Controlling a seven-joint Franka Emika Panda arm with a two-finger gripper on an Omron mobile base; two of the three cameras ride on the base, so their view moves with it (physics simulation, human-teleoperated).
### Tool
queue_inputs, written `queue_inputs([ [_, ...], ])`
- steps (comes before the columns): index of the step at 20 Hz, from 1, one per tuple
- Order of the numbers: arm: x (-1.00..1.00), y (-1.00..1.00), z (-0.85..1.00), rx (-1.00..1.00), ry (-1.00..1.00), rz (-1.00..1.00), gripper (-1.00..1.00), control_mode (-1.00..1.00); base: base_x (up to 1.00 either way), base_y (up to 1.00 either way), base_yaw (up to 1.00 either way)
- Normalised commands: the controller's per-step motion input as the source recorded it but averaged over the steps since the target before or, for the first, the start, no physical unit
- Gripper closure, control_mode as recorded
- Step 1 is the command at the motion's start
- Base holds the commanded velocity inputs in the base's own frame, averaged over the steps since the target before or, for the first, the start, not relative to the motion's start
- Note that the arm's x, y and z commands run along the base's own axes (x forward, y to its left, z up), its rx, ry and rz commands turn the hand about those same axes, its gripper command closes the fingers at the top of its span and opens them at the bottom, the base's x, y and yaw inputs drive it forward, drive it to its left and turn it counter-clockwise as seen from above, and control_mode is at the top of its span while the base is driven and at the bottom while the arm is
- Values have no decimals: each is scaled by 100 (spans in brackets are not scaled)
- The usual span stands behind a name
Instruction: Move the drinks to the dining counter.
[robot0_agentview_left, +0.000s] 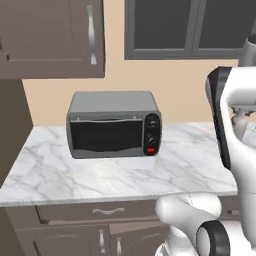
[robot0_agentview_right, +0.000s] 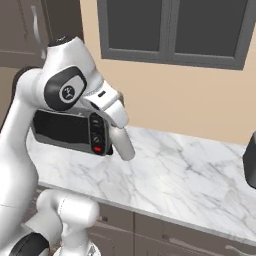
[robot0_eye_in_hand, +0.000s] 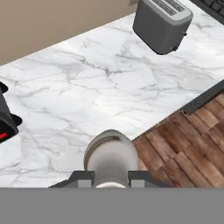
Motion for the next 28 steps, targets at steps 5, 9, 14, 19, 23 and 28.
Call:
queue_inputs([
  [5, 0, 0, 0, 0, 0, 0, 100, 100, -41, -51, -43],
  [9, 0, 0, 0, 0, 0, 0, 100, 100, -6, 0, -94],
  [14, 0, 0, 0, 0, 0, 0, 100, 100, 0, 0, -100],
  [19, 0, 0, 0, 0, 0, 0, 100, 100, 0, 0, -100],
  [23, 0, 0, 0, 0, 0, 0, 100, 100, 0, 0, -93],
  [28, 0, 0, 0, 0, 0, 0, 100, 100, 0, 0, -97],
])
